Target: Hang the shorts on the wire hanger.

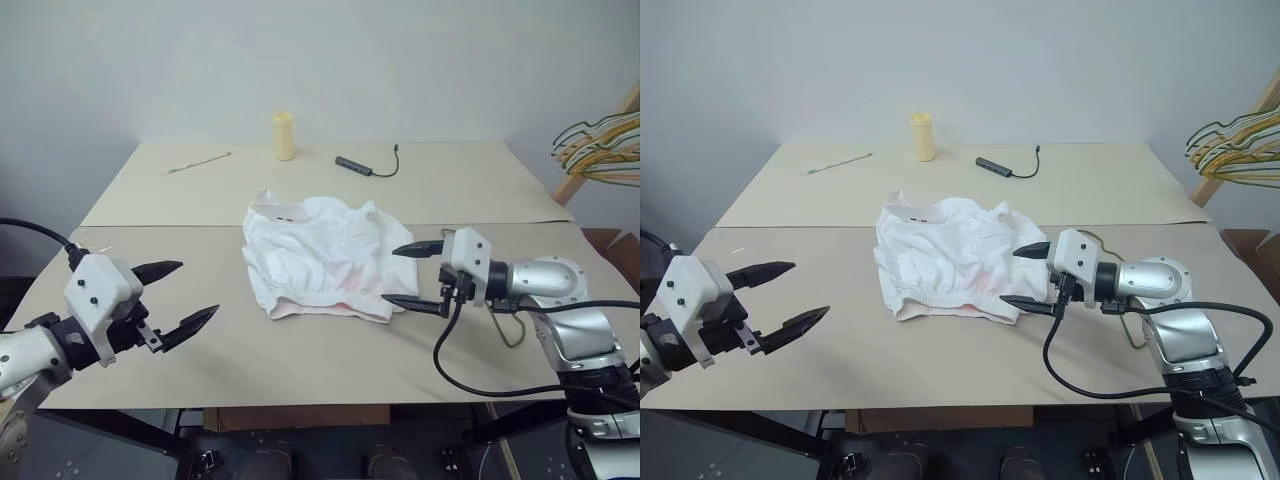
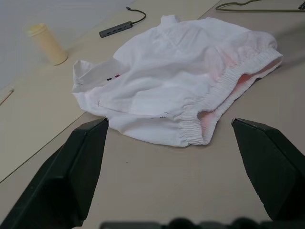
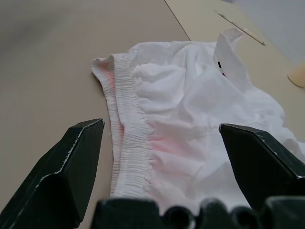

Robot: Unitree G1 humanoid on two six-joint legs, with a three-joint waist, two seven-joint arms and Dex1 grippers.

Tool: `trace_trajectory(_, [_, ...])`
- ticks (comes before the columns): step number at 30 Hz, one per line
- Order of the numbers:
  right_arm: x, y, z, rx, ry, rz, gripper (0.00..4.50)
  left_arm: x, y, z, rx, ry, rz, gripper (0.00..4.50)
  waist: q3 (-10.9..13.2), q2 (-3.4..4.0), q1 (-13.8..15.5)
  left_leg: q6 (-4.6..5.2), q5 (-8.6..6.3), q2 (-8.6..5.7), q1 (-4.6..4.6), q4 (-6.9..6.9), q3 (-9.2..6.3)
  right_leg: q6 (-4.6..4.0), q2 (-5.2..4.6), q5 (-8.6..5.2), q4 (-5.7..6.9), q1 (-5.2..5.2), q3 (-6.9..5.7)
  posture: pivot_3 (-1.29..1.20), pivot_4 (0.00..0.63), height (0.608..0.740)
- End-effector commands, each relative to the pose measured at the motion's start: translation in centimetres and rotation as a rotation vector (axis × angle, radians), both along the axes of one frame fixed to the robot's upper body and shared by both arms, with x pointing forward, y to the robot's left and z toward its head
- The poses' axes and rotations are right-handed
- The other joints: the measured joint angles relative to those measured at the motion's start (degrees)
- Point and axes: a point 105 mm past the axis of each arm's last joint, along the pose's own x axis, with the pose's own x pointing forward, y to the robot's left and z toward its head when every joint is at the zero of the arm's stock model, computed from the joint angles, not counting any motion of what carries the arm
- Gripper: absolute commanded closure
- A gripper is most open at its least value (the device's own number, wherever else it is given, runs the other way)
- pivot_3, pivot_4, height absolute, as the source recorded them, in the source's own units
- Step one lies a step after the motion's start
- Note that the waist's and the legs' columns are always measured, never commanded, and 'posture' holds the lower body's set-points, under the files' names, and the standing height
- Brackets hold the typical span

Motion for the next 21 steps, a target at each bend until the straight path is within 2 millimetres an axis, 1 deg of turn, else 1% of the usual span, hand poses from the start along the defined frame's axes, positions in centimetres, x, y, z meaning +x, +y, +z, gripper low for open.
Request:
trace_trajectory(1, [0.0, 0.5, 1.0, 0.003, -0.049, 0.035, 0.01, -0.1, 0.1, 1.1, 0.011, -0.059, 0.015, 0.00, 0.00, 0.00, 0.05, 0.00, 0.00, 0.00, 0.00, 0.00, 0.00, 0.00, 0.00, 0.00, 0.00, 0.00, 0.00, 0.18, 0.040, 0.740])
trace_trajectory(4, [0.0, 0.5, 1.0, 0.002, -0.049, 0.037, 0.01, 0.0, 0.1, 1.4, -0.016, -0.065, 0.022, 0.00, 0.00, 0.00, 0.15, 0.00, 0.00, 0.00, 0.00, 0.00, -0.01, 0.00, 0.00, 0.00, 0.01, 0.00, 0.00, 0.18, 0.040, 0.740])
trace_trajectory(11, [-0.2, 0.5, 0.9, -0.005, -0.050, 0.035, 0.01, 0.1, -0.2, 1.1, 0.005, -0.053, 0.010, 0.00, 0.00, 0.00, 0.38, 0.00, 0.00, 0.00, 0.00, 0.00, -0.01, 0.00, 0.00, 0.00, -0.01, 0.00, 0.00, 0.16, 0.041, 0.740])
trace_trajectory(14, [-0.4, 0.8, 0.5, -0.042, -0.060, 0.033, 0.01, 0.3, -0.6, 1.1, 0.003, -0.055, -0.007, 0.00, 0.01, 0.00, 0.60, 0.00, 0.00, 0.00, 0.00, 0.00, 0.01, 0.00, 0.00, 0.00, 0.00, 0.00, 0.00, 0.16, 0.044, 0.740])
trace_trajectory(16, [-0.7, 1.3, -0.2, -0.100, -0.061, 0.029, 0.01, 0.4, -0.7, 1.3, -0.004, -0.063, -0.016, 0.00, 0.01, 0.00, 0.65, 0.00, 0.00, 0.00, 0.00, 0.00, 0.04, 0.00, 0.00, 0.00, 0.00, 0.00, -0.01, 0.15, 0.042, 0.740])
trace_trajectory(19, [-1.8, 2.5, -2.1, -0.246, -0.066, 0.092, 0.01, 0.5, -0.8, 1.4, -0.017, -0.069, -0.015, 0.00, 0.05, 0.02, 0.60, 0.00, 0.00, 0.00, -0.02, 0.00, 0.06, -0.01, 0.00, -0.01, -0.02, -0.02, -0.02, 0.14, 0.054, 0.740])
trace_trajectory(21, [-1.9, 2.7, -3.3, -0.308, -0.049, 0.088, 0.01, 0.4, -0.9, 1.2, -0.020, -0.063, -0.015, 0.00, 0.11, 0.02, 0.48, 0.00, 0.00, 0.00, -0.03, 0.00, 0.07, -0.01, 0.00, -0.01, -0.03, -0.02, -0.02, 0.13, 0.063, 0.740])
